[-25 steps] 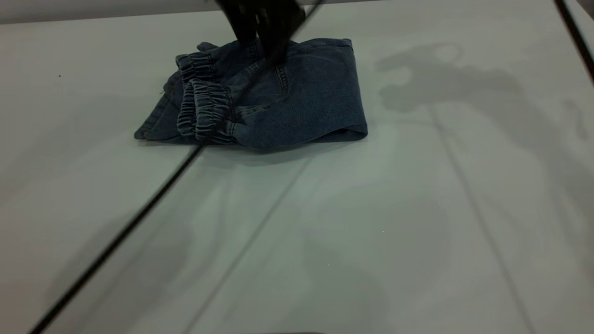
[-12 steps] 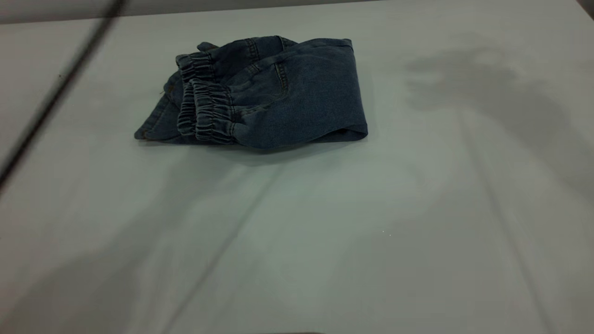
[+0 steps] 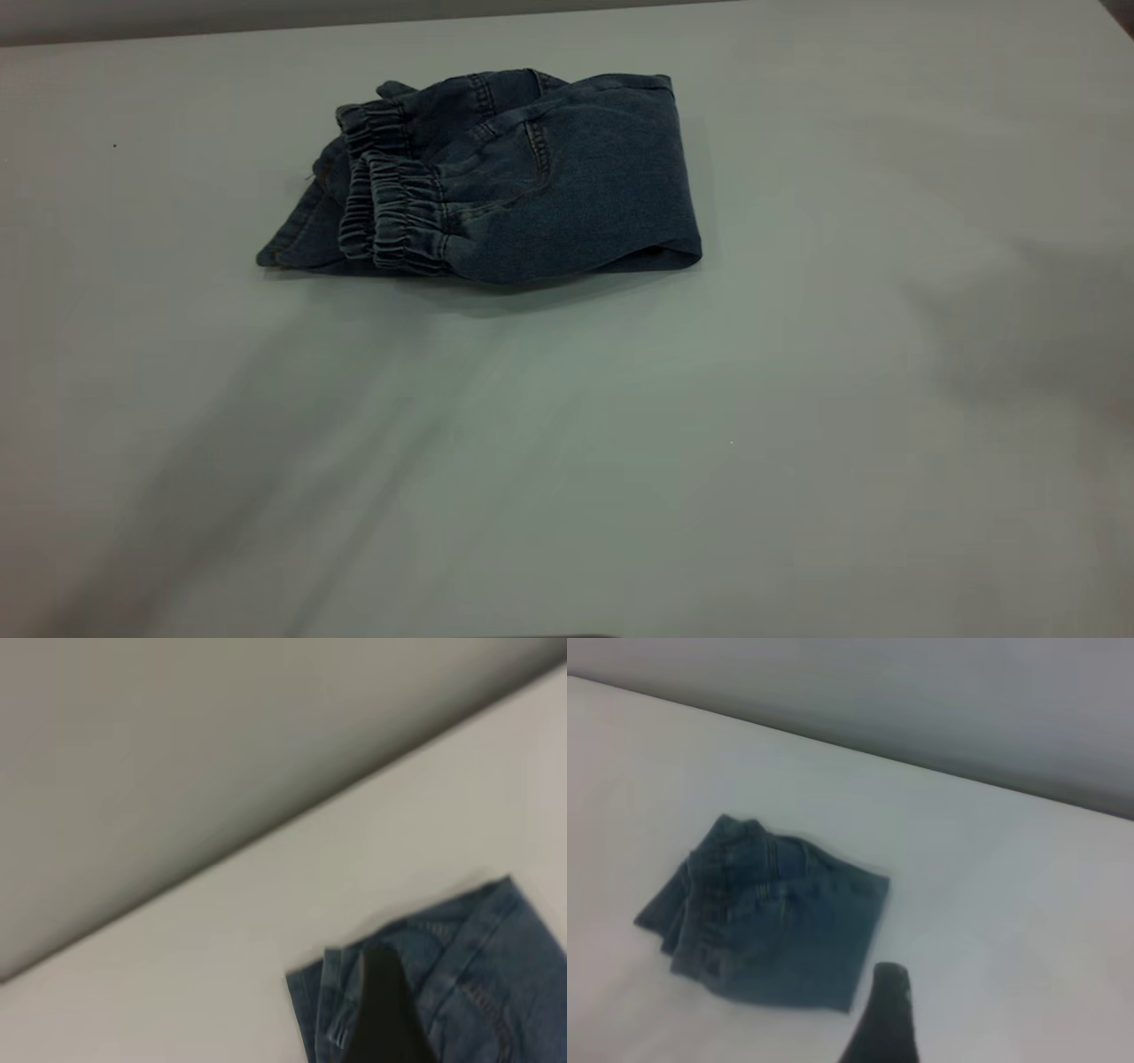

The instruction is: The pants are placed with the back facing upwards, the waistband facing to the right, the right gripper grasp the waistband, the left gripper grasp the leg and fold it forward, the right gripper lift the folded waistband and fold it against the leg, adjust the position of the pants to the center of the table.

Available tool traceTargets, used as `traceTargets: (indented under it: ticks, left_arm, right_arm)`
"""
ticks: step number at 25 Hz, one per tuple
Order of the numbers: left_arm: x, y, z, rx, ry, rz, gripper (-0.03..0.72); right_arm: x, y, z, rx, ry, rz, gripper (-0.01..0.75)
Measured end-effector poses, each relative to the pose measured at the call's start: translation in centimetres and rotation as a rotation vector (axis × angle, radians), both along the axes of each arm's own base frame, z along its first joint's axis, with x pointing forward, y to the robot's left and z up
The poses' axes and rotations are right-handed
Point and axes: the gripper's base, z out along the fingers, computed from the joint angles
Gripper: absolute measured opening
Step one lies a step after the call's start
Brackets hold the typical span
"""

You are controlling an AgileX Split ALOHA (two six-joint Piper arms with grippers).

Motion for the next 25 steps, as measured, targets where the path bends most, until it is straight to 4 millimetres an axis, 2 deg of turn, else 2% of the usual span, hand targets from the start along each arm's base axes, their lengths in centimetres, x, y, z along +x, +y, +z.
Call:
traceTargets:
  ticks: [2, 5, 9, 14, 17, 19, 25]
  left_arm:
    - [-2.5, 1.4, 1.8, -0.032, -0.028, 0.009, 0.451]
    - [-6.2, 3.6, 2.8, -0.049, -0.031, 0.018, 0.451]
    - [-11.0, 6.3, 2.2, -0.035, -0.010, 0.022, 0.451]
    - [-16.5, 9.8, 1.1, -0.009, -0.033, 0.046, 0.451]
    - [-20.1, 11.9, 0.1, -0.037, -0.050, 0.055, 0.451]
    - [-21.8, 12.8, -1.2, -0.058, -0.035, 0.065, 0.451]
    - [-25.5, 14.9, -6.2, -0.052, 0.013, 0.065, 0.451]
  right_arm:
    - [-2.5, -0.6, -0.1, -0.007, -0.007, -0.004, 0.580]
    - [-5.9, -1.3, -0.2, -0.005, -0.029, -0.006, 0.580]
    - [-9.7, -2.0, -0.9, 0.002, -0.050, -0.004, 0.580]
    - [-13.0, -2.5, -3.7, 0.013, -0.013, 0.010, 0.580]
    - [-14.2, -2.7, -6.3, 0.003, 0.040, 0.009, 0.580]
    - [-14.8, -2.8, -7.8, -0.003, 0.070, 0.009, 0.580]
    - [-18.1, -3.5, -12.0, -0.010, 0.095, 0.013, 0.580]
